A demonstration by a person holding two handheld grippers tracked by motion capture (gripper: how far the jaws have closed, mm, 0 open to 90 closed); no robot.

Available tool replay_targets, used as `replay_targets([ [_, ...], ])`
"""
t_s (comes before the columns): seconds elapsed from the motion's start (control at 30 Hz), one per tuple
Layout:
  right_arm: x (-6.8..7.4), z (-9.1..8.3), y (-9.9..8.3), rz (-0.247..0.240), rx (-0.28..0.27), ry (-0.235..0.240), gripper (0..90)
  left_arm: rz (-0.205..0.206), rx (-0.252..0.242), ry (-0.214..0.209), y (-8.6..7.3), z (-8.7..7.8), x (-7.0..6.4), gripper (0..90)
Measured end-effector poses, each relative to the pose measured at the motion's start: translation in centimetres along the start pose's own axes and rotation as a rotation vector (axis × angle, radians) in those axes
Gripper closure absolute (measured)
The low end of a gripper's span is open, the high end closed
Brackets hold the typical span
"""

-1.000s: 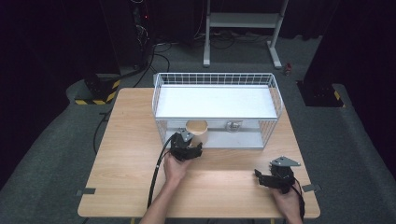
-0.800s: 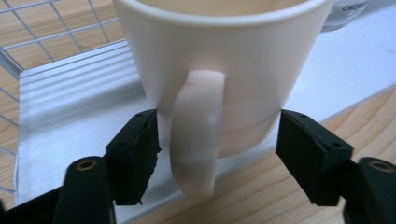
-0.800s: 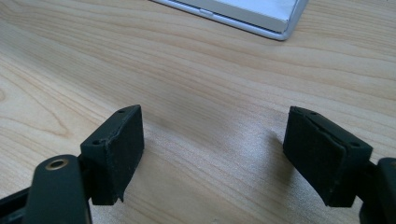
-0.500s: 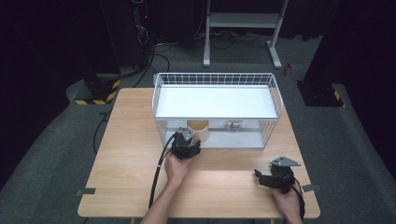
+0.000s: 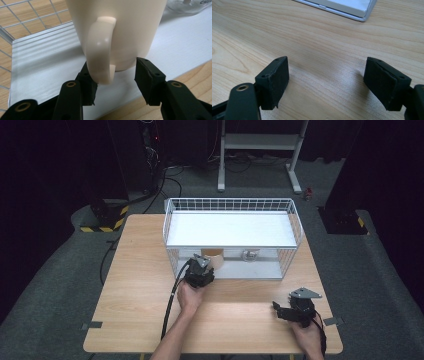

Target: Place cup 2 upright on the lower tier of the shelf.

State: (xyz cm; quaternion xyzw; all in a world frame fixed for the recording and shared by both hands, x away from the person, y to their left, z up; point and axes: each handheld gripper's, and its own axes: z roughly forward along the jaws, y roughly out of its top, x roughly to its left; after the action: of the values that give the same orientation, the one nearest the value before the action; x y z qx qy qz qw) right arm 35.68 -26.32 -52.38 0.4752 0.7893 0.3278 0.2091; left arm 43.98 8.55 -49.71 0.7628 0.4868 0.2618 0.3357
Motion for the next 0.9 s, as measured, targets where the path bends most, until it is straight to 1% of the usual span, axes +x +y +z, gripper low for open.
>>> replay_targets([
  [0.03, 0.0, 0.0, 0.0, 0.000, 0.000, 0.000, 20.6, -0.001, 0.003, 0.000, 0.1, 0.1, 0.0, 54.3],
  [0.07, 0.0, 0.0, 0.0, 0.000, 0.000, 0.000, 20.6, -0.019, 0.004, -0.012, 0.1, 0.2, -0.1, 54.9],
  [0.1, 0.0, 0.0, 0.0, 0.000, 0.000, 0.000, 20.6, -0.014, 0.003, 0.003, 0.2, 0.2, 0.1, 56.0],
  [0.13, 0.0, 0.0, 0.0, 0.000, 0.000, 0.000, 20.6, -0.013, -0.003, 0.001, 0.2, 0.3, 0.1, 57.0],
  [0.17, 0.0, 0.0, 0.0, 0.000, 0.000, 0.000, 20.6, -0.016, 0.002, -0.004, 0.2, 0.3, 0.2, 57.9],
  [0.23, 0.0, 0.0, 0.0, 0.000, 0.000, 0.000, 20.6, -0.039, 0.006, -0.018, 0.1, 0.6, 0.2, 59.3],
  [0.27, 0.0, 0.0, 0.0, 0.000, 0.000, 0.000, 20.6, -0.032, 0.015, -0.009, 0.1, 0.6, 0.3, 60.0],
  [0.3, 0.0, 0.0, 0.0, 0.000, 0.000, 0.000, 20.6, -0.042, 0.013, -0.023, 0.0, 0.7, 0.3, 60.7],
  [0.33, 0.0, 0.0, 0.0, 0.003, 0.001, 0.000, 20.6, -0.046, 0.009, -0.011, 0.1, 0.7, 0.3, 61.4],
  [0.4, 0.0, 0.0, 0.0, 0.003, 0.001, 0.000, 20.6, -0.043, 0.007, -0.017, 0.1, 0.8, 0.5, 63.3],
  [0.43, 0.0, 0.0, 0.0, 0.003, 0.001, 0.000, 20.6, -0.048, 0.011, -0.020, 0.0, 0.8, 0.5, 64.1],
  [0.47, 0.0, 0.0, 0.0, 0.003, 0.001, 0.000, 20.6, -0.066, 0.013, -0.030, 0.0, 0.9, 0.5, 64.7],
  [0.5, 0.0, 0.0, 0.0, 0.003, 0.001, 0.000, 20.6, -0.061, 0.011, -0.026, 0.0, 0.9, 0.5, 65.2],
  [0.53, 0.0, 0.0, 0.0, 0.003, 0.001, 0.000, 20.6, -0.064, 0.011, -0.028, 0.0, 1.0, 0.6, 65.8],
  [0.57, 0.0, 0.0, 0.0, 0.003, 0.001, 0.000, 20.6, -0.050, 0.009, -0.015, 0.0, 1.0, 0.7, 66.4],
  [0.6, 0.0, 0.0, 0.0, 0.003, 0.001, 0.000, 20.6, -0.080, 0.022, -0.026, -0.1, 1.1, 0.5, 67.0],
  [0.63, 0.0, 0.0, 0.0, 0.003, 0.001, 0.000, 20.6, -0.076, 0.023, -0.017, -0.1, 1.2, 0.6, 67.6],
  [0.67, 0.0, 0.0, 0.0, 0.003, 0.001, 0.000, 20.6, -0.076, 0.024, -0.027, -0.1, 1.4, 0.7, 68.2],
  [0.73, 0.0, 0.0, 0.0, 0.003, 0.001, 0.000, 20.6, -0.082, 0.025, -0.032, -0.1, 1.4, 0.8, 69.6],
  [0.77, 0.0, 0.0, 0.0, 0.003, 0.001, 0.000, 20.6, -0.080, 0.024, -0.029, -0.1, 1.4, 0.8, 70.1],
  [0.8, 0.0, 0.0, 0.0, 0.003, 0.001, 0.000, 20.6, -0.067, 0.020, -0.018, -0.1, 1.4, 0.9, 70.9],
  [0.83, 0.0, 0.0, 0.0, 0.003, 0.001, 0.000, 20.6, -0.079, 0.031, -0.023, 0.0, 1.5, 0.9, 71.5],
  [0.87, 0.0, 0.0, 0.0, 0.005, 0.000, -0.001, 20.6, -0.074, 0.033, -0.008, 0.1, 1.5, 0.9, 71.9],
  [0.9, 0.0, 0.0, 0.0, 0.005, 0.000, -0.001, 20.6, -0.081, 0.034, -0.024, 0.3, 1.6, 0.8, 72.3],
])
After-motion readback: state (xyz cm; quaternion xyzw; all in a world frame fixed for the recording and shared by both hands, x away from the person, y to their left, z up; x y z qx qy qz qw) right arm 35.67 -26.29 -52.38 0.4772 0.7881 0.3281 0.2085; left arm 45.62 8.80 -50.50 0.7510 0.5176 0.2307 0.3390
